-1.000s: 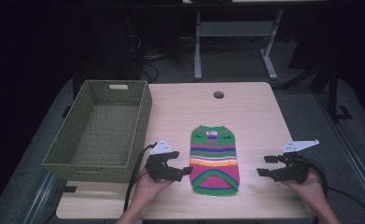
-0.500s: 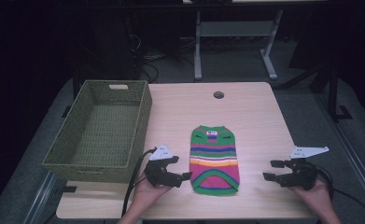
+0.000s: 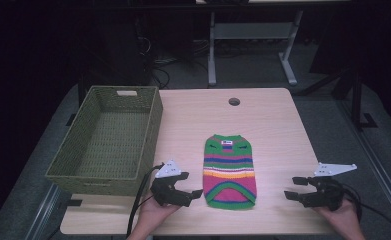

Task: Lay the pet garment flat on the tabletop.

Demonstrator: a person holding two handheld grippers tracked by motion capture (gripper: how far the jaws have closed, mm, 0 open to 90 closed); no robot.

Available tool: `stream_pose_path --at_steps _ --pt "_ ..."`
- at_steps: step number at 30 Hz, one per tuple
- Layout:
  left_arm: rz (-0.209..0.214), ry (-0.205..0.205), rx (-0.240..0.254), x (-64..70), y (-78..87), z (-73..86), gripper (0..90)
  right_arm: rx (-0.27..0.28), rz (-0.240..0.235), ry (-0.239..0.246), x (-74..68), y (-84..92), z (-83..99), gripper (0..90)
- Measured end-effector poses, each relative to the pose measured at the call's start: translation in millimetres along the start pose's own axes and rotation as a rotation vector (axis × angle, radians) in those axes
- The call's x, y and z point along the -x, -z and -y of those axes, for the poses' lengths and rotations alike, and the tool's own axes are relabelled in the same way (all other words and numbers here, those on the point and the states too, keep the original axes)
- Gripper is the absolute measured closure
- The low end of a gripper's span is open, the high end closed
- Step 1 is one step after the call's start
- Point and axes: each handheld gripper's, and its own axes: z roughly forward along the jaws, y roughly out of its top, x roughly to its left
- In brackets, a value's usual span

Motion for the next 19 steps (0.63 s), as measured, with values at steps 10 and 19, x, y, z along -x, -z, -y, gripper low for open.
stream_pose_path --at_steps 10,19 --pt "-0.015 0.007 0.009 1.2 10.4 10.3 18.3 0.005 0.008 -0.005 -5.9 2.8 6.9 26.8" --pt "0.014 0.005 0.026 10.2 11.1 16.2 18.5 0.059 0.036 -0.004 -16.8 13.3 17.5 26.3"
